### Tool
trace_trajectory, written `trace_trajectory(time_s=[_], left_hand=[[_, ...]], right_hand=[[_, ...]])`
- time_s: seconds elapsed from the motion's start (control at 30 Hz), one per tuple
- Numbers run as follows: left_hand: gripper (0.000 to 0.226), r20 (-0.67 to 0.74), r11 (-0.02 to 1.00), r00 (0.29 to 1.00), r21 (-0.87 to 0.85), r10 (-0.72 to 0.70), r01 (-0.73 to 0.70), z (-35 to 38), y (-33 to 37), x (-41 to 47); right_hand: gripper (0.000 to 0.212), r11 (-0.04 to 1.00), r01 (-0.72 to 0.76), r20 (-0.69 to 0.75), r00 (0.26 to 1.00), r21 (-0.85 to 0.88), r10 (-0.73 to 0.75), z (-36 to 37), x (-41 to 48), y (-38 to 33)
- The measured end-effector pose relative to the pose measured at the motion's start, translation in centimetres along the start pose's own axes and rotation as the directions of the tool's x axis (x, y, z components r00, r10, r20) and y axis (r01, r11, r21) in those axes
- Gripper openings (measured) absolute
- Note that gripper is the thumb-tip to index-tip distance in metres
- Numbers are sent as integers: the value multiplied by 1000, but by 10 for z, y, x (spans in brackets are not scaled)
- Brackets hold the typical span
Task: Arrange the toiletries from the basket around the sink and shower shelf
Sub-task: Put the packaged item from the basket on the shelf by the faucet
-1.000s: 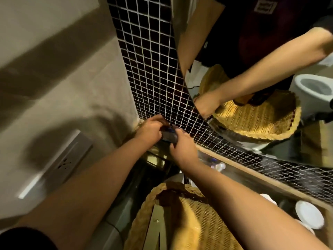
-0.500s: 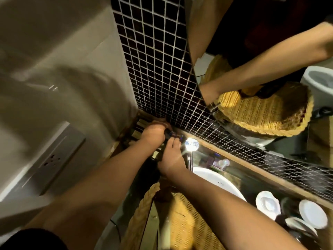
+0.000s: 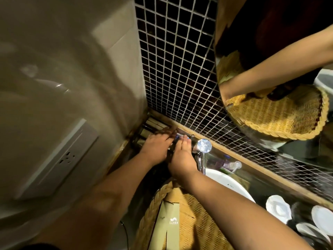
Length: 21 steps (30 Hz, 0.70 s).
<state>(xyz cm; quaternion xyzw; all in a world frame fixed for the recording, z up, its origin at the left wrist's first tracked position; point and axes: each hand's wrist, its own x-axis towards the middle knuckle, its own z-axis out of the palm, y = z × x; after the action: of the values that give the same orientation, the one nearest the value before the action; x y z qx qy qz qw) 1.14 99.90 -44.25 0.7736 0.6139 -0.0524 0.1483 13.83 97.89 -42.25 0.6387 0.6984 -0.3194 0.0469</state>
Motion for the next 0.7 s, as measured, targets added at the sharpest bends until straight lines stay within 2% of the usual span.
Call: trace_trajectory(time_s=[0.4,0.57,0.7], left_hand=[[74,94,999,995,10,-44,43,7,1,-2],[75,93,998,995,53,-22,17,2,-2,-3],[78,55,997,998,72,-34,30,-8,-2,-7]], right_hand=[[87,999,-13,20,1000,-34,14,0,1,-2],[80,997,-32,63,997,-75,37,-6,2,-6],[88,999,-12,78,997,-37,15,-17,-4,-8]])
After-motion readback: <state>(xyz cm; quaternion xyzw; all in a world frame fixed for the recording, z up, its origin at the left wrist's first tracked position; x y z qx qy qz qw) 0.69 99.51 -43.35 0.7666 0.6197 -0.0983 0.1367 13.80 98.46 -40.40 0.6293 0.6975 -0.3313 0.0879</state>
